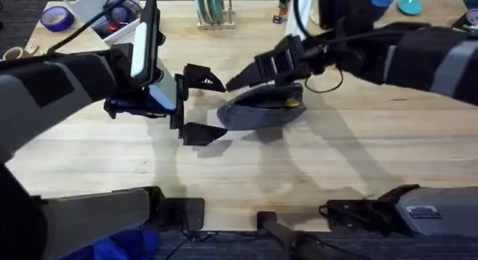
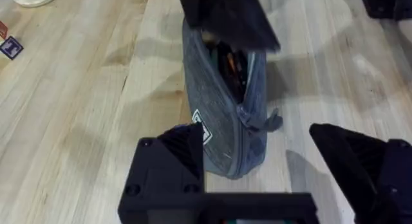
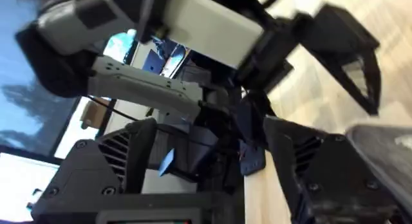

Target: Unzip the bag, pick up the pens from the table one at a time and place them inside, then zip the bag closed.

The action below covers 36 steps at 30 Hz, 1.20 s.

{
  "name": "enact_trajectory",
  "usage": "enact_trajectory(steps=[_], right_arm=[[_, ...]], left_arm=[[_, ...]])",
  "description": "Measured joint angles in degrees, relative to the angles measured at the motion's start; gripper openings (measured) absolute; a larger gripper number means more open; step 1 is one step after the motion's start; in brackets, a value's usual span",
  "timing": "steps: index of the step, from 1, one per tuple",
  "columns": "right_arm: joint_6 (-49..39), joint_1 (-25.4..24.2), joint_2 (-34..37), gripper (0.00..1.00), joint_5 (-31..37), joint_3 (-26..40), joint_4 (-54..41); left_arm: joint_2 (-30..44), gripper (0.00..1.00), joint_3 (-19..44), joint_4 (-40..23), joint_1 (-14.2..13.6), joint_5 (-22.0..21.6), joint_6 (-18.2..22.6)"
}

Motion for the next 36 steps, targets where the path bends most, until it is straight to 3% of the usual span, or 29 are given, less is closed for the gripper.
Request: enact_trajectory(steps=[12, 16, 22, 28, 32, 36], right_arm=[[0.17, 0.00, -3.83, 0.995, 2.14, 2.91, -0.04], [-0.99, 0.00, -4.07, 0.995, 4.98, 2.93, -5.44], [-8.69, 0.00, -4.52, 0.995, 15.04, 5.43, -28.13], [-18.24, 1.36, -4.53, 0.995, 30.02, 17.01, -51.47], [-21.51, 4.08, -5.15, 0.995, 38.67, 23.97, -56.61], [-22.03, 7.98, -5.98, 0.996, 45.07, 26.78, -57.53]], left_arm=[[0.00, 0.996, 0.00, 0.00, 0.00, 0.00, 0.00], [0.00, 0.996, 0.00, 0.00, 0.00, 0.00, 0.00], [0.00, 0.995, 0.00, -0.02, 0.00, 0.00, 0.00], [0.00, 0.995, 0.00, -0.65, 0.40, 0.05, 0.00], [-0.02, 0.995, 0.00, -1.68, 2.05, 0.13, 0.28], [0.00, 0.995, 0.00, -7.50, 4.54, 0.15, 4.70]])
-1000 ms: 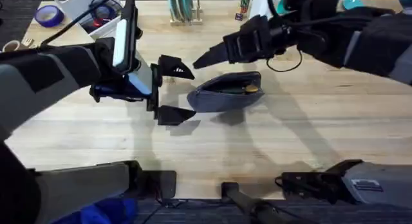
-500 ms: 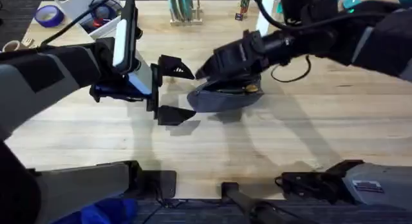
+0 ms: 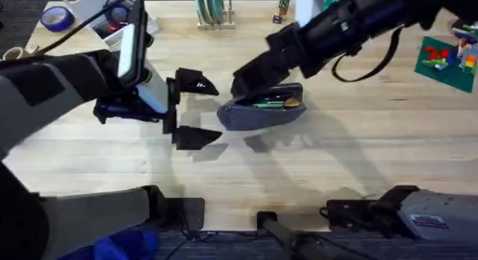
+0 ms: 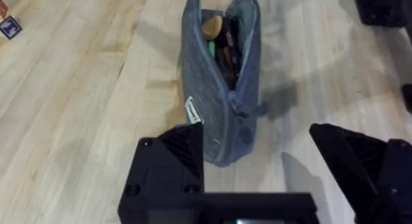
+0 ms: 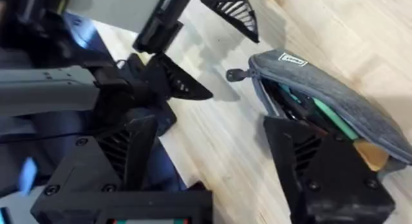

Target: Unzip the bag, pick up the pens from the table one at a time and place them inside, then zip the bag closed.

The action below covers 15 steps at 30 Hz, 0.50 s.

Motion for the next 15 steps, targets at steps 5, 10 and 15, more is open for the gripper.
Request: enact_trajectory(steps=[5, 10, 15], right_arm=[[3.07, 5.33, -0.03, 0.995, 7.11, 0.15, -0.34], [7.65, 10.19, -0.03, 0.995, 12.79, 0.15, 0.43], [10.57, 14.14, -0.03, 0.995, 16.37, 0.15, 1.39]], left_arm=[[-0.01, 0.995, 0.00, -5.34, 2.78, -0.73, 5.94], [0.00, 0.995, 0.00, -7.83, 4.66, -1.61, 10.40], [-0.01, 0.995, 0.00, -7.98, 7.63, -1.95, 12.33]])
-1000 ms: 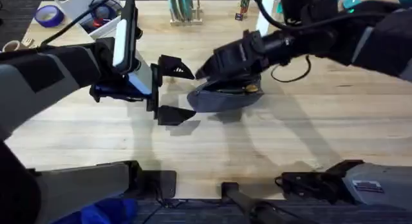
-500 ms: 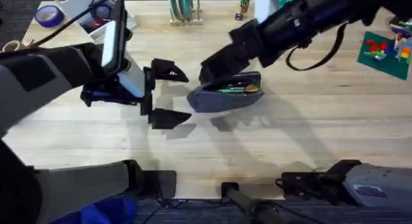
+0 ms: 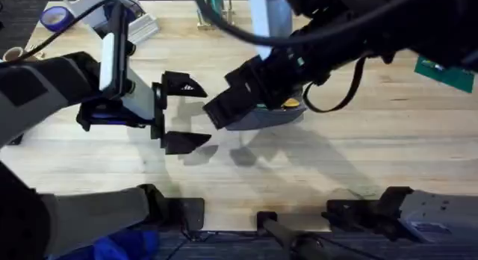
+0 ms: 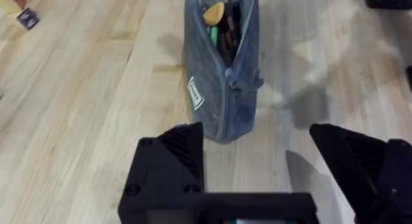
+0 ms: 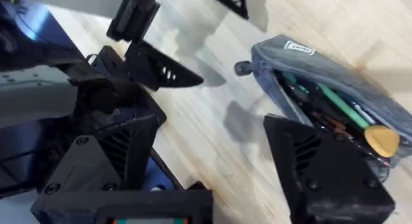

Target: Unzip the bag, pick up the pens from the table one at a time and place them inside, then zip the bag closed.

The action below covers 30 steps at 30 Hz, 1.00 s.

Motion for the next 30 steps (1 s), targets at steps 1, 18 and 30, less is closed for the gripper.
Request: enact_trajectory(steps=[1, 18, 30], right_arm=[[0.31, 0.53, 0.00, 0.995, 0.30, 0.00, 0.08], [14.73, 6.23, 2.71, 0.996, 8.83, 0.00, 0.84], [38.30, 6.97, 3.21, 0.998, 13.00, 0.00, 1.81]], left_arm=[[-0.01, 0.995, 0.00, 0.00, 0.67, -0.05, 0.21], [0.01, 0.995, 0.00, -0.04, 3.48, -1.30, 2.47], [0.01, 0.996, 0.00, -0.04, 3.48, -1.30, 2.48]])
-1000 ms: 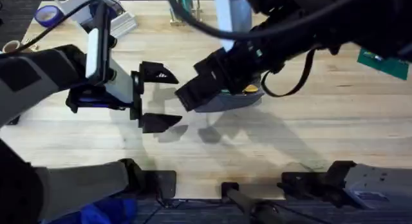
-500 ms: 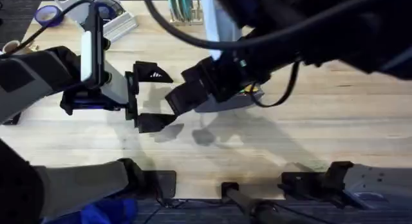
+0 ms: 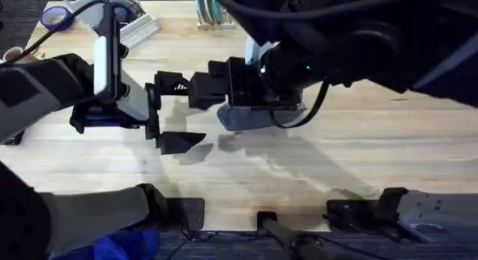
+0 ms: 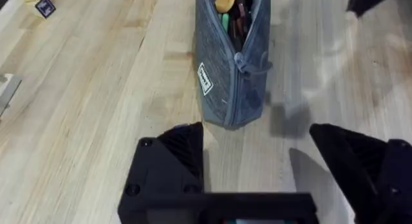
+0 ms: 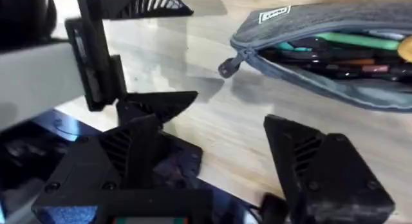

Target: Unzip the bag, pick up the pens from the table one at a time and place them inside, then zip the bag closed.

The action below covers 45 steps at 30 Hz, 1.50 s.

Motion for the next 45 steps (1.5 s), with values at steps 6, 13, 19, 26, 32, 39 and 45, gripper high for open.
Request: enact_trajectory(steps=[6, 13, 19, 26, 32, 39, 45], right_arm=[[10.13, -0.07, 0.00, 0.995, -0.02, 0.00, 0.56], [24.65, -0.33, 0.00, 0.996, -0.15, 0.00, 0.56], [29.49, -0.58, 1.35, 0.996, -3.48, 0.00, 0.52], [30.77, -3.60, 7.29, 0.996, -11.13, 0.00, 0.48], [31.81, -5.48, 8.13, 0.997, -13.09, 0.02, 0.54], [32.82, -6.75, 8.48, 0.996, -13.70, 0.00, 1.22], [33.80, -7.08, 10.85, 0.997, -13.86, 0.00, 3.52]], left_arm=[[-0.02, 0.994, 0.00, 0.00, 0.00, 0.00, 0.00], [0.00, 0.995, 0.00, 0.04, 0.00, 0.00, 0.00], [-0.02, 0.994, 0.00, 0.04, 0.00, 0.00, 0.00], [0.00, 0.995, 0.00, 0.04, 0.00, 0.00, 0.00], [0.00, 0.995, 0.00, 0.04, 0.00, 0.00, 0.02], [0.00, 0.994, 0.00, 0.04, 0.00, 0.00, 0.02], [0.00, 0.995, 0.00, 0.04, 0.00, 0.00, 0.01]])
